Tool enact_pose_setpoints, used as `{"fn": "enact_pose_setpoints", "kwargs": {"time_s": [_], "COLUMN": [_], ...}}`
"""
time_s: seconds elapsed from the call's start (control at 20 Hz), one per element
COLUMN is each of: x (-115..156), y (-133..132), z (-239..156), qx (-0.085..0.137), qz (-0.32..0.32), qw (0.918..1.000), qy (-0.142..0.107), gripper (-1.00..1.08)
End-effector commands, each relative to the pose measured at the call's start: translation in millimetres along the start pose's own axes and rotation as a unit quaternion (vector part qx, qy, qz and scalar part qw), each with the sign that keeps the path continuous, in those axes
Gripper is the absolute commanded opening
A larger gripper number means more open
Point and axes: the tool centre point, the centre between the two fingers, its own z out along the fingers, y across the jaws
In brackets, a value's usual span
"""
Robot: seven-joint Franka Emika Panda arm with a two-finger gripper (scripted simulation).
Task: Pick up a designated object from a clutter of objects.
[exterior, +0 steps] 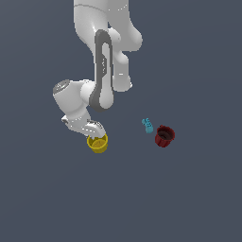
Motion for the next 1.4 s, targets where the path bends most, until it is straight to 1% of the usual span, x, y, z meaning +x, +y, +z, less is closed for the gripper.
{"fn": "enact_pose_setpoints", "kwargs": {"time_s": [0.0,0.3,0.6,0.85,1.35], "x": [0,1,3,6,14], "y": [0,-3,-10,-18,-38], "z": [-1,-17,-53,-99,-209], "qx": [0.000,0.000,0.000,-0.002,-0.003], "qz": [0.000,0.000,0.001,0.001,0.002], "qw": [1.0000,1.0000,1.0000,1.0000,1.0000], "qy": [0.000,0.000,0.000,0.000,0.000], "gripper": [-1.00,-1.00,-1.00,-1.00,-1.00]}}
